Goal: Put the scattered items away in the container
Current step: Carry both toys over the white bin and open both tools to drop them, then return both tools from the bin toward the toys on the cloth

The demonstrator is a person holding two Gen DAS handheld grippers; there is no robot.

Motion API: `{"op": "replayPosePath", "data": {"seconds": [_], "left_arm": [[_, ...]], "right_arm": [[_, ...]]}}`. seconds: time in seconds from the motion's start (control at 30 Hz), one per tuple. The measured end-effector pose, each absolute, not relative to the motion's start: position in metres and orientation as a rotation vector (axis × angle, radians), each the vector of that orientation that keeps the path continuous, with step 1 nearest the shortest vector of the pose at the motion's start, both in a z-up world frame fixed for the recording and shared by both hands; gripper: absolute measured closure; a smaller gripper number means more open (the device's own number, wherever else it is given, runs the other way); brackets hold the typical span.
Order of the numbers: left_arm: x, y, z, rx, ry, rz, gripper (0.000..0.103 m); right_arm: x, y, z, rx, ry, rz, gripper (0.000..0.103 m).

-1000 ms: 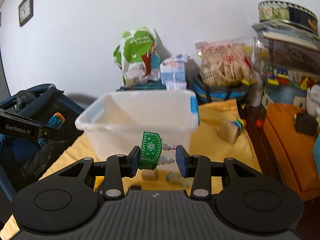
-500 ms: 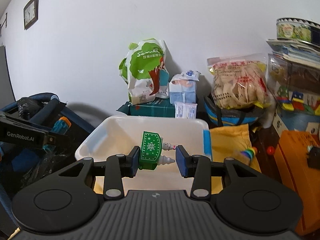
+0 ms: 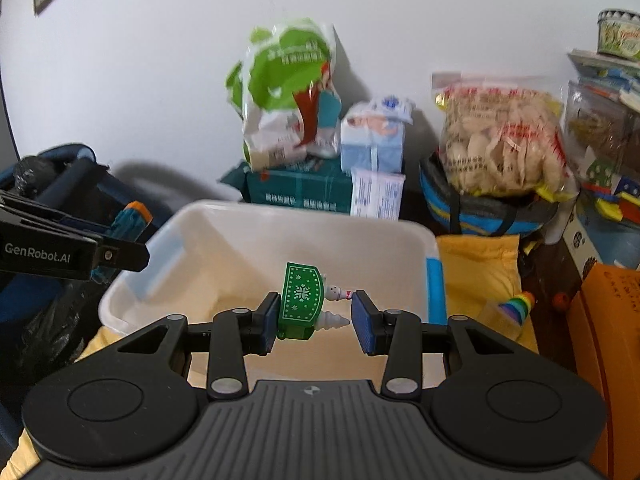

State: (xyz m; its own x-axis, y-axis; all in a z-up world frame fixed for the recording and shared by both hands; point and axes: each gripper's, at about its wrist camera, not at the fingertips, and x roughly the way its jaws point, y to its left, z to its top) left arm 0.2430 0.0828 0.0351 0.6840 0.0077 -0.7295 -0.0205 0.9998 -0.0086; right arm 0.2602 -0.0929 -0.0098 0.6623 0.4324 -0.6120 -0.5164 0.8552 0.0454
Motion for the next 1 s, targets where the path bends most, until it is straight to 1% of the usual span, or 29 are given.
{"op": "replayPosePath", "data": {"seconds": [0.13,0.2,0.23,0.3,0.33,0.37,0.4,0.73,0.87,1.0], "left_arm": [[0.256,0.08,0.03,-0.012,0.843,0.004,0.065],[0.262,0.078,0.025,-0.008,0.872,-0.008,0.064],[0.265,0.078,0.022,-0.007,0.885,-0.005,0.061],[0.267,0.077,0.018,0.005,0.891,0.0,0.057],[0.268,0.077,0.016,0.01,0.896,0.003,0.052],[0.27,0.078,0.014,0.01,0.904,0.007,0.051],[0.27,0.078,0.012,0.005,0.909,0.007,0.05],[0.248,0.086,0.011,-0.029,0.882,0.005,0.05],[0.221,0.08,0.014,-0.012,0.84,-0.009,0.05],[0.183,0.07,0.011,0.006,0.808,-0.036,0.049]], "right_arm": [[0.272,-0.087,-0.017,-0.155,0.708,0.535,0.061],[0.277,-0.083,-0.02,-0.176,0.728,0.542,0.06],[0.278,-0.082,-0.02,-0.18,0.735,0.539,0.058],[0.28,-0.082,-0.019,-0.177,0.727,0.518,0.047],[0.281,-0.082,-0.019,-0.177,0.72,0.515,0.038],[0.281,-0.082,-0.019,-0.178,0.715,0.509,0.032],[0.282,-0.083,-0.019,-0.174,0.713,0.503,0.03],[0.266,-0.103,-0.001,-0.123,0.649,0.527,0.03],[0.24,-0.124,0.007,-0.095,0.596,0.538,0.028],[0.208,-0.144,0.001,-0.1,0.582,0.541,0.027]]}}
